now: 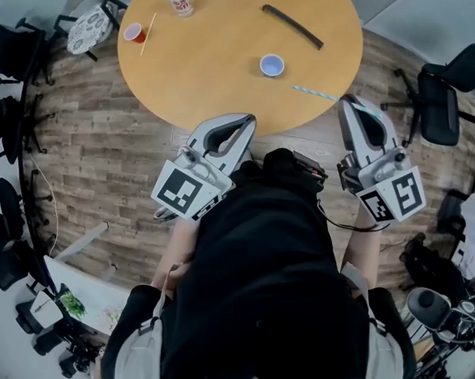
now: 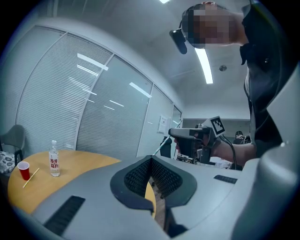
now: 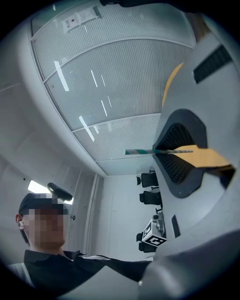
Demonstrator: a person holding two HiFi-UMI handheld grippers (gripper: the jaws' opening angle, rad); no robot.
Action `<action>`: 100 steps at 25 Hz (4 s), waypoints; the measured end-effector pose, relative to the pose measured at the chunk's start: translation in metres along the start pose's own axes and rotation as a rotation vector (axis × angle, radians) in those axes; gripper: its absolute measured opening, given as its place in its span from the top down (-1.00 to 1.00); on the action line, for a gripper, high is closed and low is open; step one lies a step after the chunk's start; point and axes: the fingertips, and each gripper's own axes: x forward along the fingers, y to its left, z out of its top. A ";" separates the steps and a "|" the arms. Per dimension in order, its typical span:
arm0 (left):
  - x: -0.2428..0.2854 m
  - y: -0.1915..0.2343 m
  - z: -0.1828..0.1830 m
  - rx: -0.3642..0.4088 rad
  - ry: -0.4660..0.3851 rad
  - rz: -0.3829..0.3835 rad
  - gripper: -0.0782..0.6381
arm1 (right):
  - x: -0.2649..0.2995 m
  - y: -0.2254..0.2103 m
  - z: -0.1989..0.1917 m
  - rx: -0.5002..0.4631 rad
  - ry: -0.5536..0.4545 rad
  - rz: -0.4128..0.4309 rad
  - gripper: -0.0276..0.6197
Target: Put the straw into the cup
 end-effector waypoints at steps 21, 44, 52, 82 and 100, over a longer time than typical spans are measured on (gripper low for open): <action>0.059 0.039 0.010 -0.032 0.045 0.101 0.75 | 0.071 -0.084 -0.015 0.090 0.039 0.094 0.81; 0.108 0.065 -0.023 -0.122 0.118 0.317 0.75 | 0.157 -0.140 -0.154 0.224 0.290 0.277 0.81; 0.109 0.063 -0.037 -0.171 0.137 0.320 0.75 | 0.177 -0.138 -0.190 0.226 0.355 0.299 0.81; 0.098 0.068 -0.051 -0.226 0.151 0.384 0.75 | 0.191 -0.135 -0.280 0.268 0.504 0.233 0.81; 0.086 0.066 -0.049 -0.229 0.143 0.389 0.75 | 0.187 -0.124 -0.297 0.303 0.544 0.233 0.80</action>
